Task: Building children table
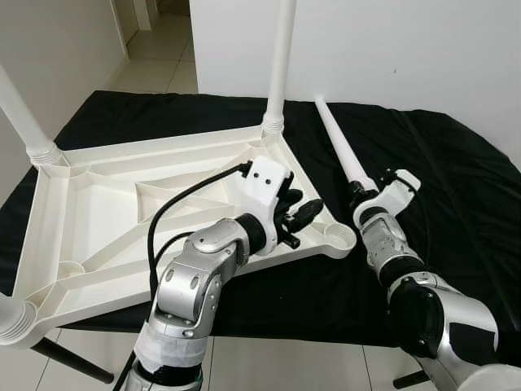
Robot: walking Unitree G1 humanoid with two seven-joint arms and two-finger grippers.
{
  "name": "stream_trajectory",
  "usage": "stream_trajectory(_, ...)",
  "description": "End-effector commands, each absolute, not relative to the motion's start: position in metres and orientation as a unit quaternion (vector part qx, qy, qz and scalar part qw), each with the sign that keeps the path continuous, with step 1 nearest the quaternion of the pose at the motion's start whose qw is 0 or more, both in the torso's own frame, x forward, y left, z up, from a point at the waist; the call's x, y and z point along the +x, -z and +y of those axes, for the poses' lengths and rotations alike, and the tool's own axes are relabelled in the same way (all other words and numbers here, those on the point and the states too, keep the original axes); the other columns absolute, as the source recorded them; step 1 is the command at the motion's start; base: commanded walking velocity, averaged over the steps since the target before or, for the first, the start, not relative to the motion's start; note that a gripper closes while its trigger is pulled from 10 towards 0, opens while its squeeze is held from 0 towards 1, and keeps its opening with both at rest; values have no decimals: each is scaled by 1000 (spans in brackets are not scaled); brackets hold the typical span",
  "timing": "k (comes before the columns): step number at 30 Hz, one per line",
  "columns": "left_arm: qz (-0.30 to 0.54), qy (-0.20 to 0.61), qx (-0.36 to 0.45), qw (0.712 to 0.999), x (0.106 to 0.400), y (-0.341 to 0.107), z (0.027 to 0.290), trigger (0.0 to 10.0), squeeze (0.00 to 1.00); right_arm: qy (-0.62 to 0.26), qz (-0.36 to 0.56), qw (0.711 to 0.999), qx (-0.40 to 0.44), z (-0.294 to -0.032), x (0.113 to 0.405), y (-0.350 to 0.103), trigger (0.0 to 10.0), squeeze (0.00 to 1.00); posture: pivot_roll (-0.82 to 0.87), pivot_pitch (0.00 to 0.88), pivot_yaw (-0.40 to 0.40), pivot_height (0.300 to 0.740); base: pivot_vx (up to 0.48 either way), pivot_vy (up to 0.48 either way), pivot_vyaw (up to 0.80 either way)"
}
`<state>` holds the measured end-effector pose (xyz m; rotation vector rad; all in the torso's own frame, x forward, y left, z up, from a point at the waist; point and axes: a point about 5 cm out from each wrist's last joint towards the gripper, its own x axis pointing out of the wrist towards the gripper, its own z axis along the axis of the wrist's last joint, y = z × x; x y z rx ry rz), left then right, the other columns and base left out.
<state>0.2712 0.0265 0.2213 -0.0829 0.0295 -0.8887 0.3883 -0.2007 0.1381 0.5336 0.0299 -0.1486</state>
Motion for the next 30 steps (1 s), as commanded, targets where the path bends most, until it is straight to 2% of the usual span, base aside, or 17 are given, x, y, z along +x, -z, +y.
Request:
stream_trajectory(1,18,411,-41,911,273,-221,27,10000,0,61,6,960,275,-196,393,-147,0,0,46,74,-9,740,0,0,0)
stream_trajectory(12,18,410,-39,911,274,-222,26,10000,0,46,-1,965,259,-191,394,-149,0,0,41,59,-13,740,0,0,0)
stream_trajectory(14,15,408,-37,912,275,-222,25,10000,0,39,-17,972,231,-188,394,-151,10000,0,36,47,-24,740,0,0,0)
stream_trajectory(30,-4,405,-35,914,280,-225,23,10000,0,39,-106,981,156,-180,381,-152,10000,0,22,11,-50,740,0,0,0)
